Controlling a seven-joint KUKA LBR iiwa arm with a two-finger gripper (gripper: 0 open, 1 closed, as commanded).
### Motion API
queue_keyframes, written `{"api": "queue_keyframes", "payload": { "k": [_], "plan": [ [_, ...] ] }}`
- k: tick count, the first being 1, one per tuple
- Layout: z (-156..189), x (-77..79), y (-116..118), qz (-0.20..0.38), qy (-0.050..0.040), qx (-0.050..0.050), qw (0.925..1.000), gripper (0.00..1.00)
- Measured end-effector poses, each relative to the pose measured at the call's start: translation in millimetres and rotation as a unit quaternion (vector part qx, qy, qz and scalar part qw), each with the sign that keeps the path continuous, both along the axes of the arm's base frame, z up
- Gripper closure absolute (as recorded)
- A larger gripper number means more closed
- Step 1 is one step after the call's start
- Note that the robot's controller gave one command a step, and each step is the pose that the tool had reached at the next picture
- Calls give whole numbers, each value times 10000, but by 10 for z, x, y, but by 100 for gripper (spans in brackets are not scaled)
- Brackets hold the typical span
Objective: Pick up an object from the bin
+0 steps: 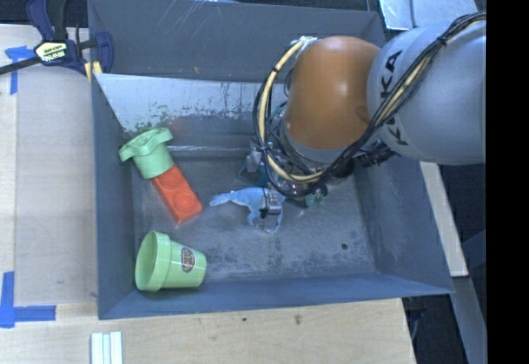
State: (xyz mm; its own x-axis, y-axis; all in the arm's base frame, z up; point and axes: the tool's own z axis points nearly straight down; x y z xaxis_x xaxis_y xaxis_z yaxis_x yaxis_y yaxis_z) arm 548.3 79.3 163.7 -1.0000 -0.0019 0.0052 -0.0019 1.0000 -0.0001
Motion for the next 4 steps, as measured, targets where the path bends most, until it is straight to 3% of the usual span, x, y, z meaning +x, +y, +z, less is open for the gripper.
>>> {"api": "queue_keyframes", "payload": {
  "k": [1, 2, 3, 4],
  "plan": [
    [44, 19, -3, -11, -41, 3, 10000, 0],
    [-379, 139, -150, -585, -42, 2, 9983, 0],
    [-845, 277, -396, -844, -174, 49, 9963, 0],
    [-827, 294, -412, -854, -202, 37, 9961, 0]
  ]
}}
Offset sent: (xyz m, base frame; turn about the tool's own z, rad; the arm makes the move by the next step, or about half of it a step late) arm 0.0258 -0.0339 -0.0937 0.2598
